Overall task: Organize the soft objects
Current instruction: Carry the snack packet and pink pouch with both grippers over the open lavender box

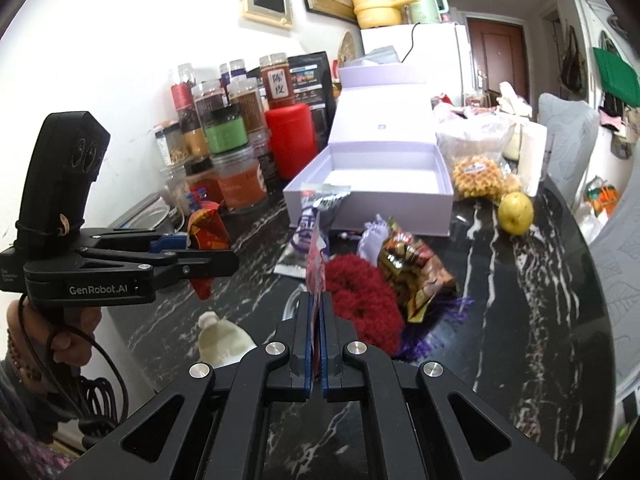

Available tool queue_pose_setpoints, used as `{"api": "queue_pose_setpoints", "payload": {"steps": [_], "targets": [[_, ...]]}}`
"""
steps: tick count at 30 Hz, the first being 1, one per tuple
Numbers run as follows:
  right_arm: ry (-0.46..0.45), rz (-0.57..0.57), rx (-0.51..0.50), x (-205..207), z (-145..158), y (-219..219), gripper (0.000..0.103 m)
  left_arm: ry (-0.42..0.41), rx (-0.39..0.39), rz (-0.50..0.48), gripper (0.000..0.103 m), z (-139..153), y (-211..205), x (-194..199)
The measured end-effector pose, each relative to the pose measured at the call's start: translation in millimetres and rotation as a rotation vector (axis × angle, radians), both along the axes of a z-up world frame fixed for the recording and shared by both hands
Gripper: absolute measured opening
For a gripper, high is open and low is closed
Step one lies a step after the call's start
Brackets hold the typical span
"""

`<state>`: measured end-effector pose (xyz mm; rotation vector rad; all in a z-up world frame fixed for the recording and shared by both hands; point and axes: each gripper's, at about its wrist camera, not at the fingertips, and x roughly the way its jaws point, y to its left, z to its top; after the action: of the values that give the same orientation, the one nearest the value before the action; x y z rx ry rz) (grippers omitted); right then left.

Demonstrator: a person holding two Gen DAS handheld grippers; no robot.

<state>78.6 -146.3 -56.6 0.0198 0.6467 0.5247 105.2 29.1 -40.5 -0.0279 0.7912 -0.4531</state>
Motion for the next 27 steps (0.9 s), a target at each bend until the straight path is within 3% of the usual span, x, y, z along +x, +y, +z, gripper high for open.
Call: {"api": "queue_pose_setpoints", "payload": {"steps": [17, 27], "targets": [[-0.074, -0.047, 0.008, 16.1, 43.8, -19.9, 0.003, -0.053, 0.0, 0.017, 0.034, 41.1, -14.4, 25.3], [-0.112, -0.052, 0.016, 39.2, 62.1, -25.0, 0.003, -0.101, 0.047, 0.044, 0.034, 60.4, -17.1, 44.6]]}}
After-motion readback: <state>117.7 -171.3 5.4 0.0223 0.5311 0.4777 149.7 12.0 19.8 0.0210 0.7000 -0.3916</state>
